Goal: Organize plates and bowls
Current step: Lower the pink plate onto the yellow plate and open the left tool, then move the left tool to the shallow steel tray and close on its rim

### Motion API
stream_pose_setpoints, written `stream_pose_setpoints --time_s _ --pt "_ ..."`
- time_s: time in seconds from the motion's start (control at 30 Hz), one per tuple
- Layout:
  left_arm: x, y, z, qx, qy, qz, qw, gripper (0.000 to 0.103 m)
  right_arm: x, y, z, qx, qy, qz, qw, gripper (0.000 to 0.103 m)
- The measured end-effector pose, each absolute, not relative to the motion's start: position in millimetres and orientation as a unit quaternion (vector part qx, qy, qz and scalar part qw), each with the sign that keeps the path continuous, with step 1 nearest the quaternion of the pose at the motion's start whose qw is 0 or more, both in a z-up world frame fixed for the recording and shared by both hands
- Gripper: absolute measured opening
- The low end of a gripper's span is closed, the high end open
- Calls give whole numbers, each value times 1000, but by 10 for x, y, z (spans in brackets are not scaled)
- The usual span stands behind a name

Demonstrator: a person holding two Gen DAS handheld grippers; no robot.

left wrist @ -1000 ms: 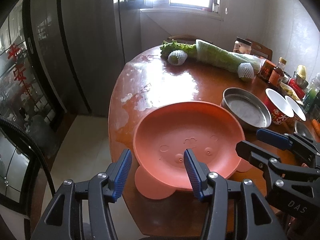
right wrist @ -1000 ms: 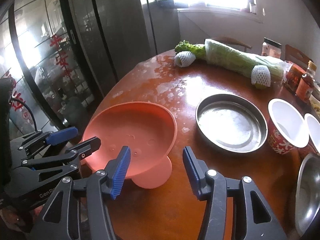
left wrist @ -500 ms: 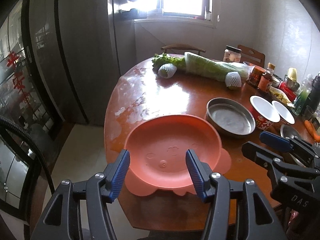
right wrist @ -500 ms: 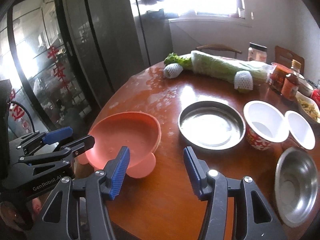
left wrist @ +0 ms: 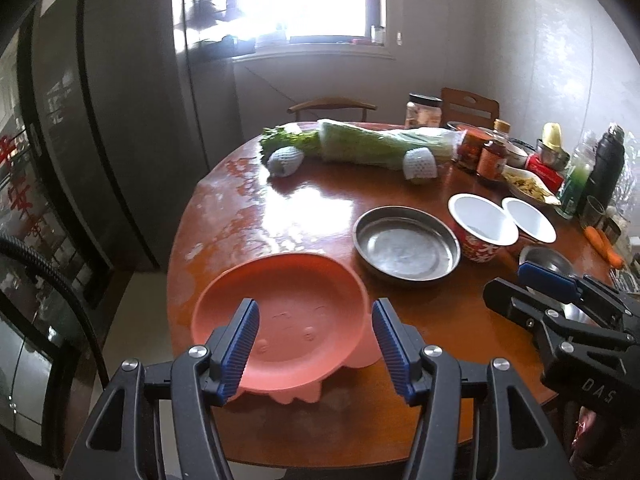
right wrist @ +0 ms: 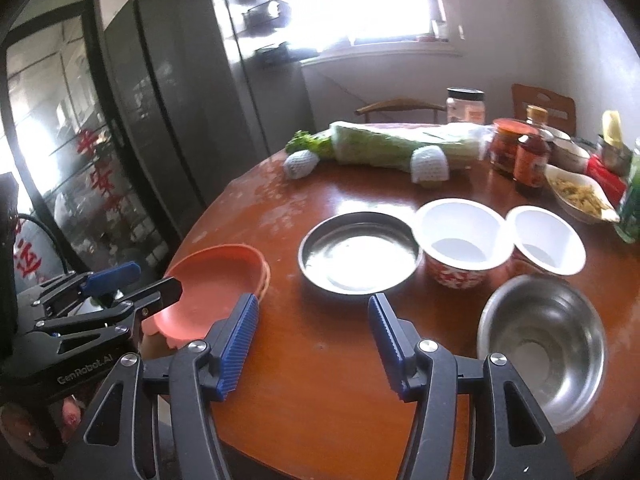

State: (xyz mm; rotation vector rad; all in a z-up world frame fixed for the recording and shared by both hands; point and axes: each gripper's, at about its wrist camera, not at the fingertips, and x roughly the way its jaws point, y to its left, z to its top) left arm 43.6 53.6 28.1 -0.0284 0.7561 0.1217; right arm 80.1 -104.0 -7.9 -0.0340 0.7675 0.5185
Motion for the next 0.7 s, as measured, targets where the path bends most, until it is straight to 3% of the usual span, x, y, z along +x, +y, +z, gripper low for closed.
stream_pose_setpoints --time_s 0.7 --pt "1436 437 187 12 426 17 905 62 1152 -1052 -367 -13 400 218 890 63"
